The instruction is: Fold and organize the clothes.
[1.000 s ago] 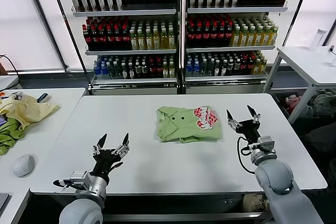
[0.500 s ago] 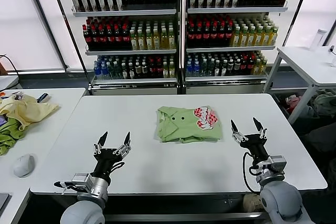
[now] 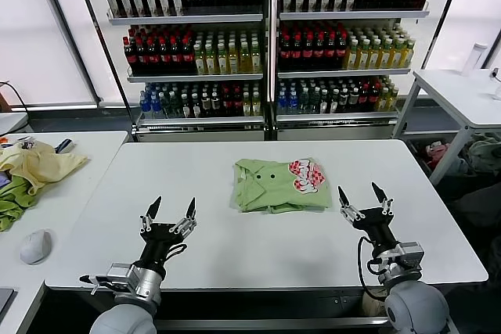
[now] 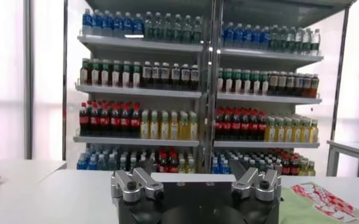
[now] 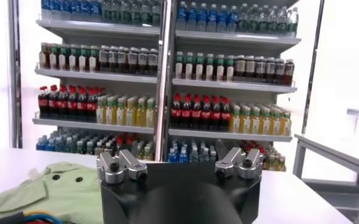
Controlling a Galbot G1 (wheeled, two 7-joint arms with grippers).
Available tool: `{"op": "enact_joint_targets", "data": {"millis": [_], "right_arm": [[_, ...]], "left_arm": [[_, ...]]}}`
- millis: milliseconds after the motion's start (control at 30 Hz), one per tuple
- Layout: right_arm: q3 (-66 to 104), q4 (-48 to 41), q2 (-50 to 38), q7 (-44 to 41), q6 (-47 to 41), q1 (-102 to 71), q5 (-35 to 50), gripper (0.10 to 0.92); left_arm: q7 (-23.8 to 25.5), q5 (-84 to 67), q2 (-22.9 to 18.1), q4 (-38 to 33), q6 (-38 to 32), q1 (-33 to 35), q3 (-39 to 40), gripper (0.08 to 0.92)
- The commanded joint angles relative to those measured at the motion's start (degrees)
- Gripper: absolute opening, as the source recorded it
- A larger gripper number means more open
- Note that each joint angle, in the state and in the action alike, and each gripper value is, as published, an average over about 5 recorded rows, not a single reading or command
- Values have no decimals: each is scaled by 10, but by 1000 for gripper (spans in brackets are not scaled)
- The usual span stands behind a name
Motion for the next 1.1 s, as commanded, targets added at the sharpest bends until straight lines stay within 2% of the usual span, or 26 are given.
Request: {"op": "enact_joint_targets", "data": {"millis": [33, 1100], "right_arm": [[-5, 0, 3, 1, 0, -5, -12, 823], [-10, 5, 0, 43, 3, -3, -47, 823]], "left_arm": [[4, 8, 0, -2, -4, 3, 0, 823], [12, 34, -3, -1, -23, 6, 3, 823]]}}
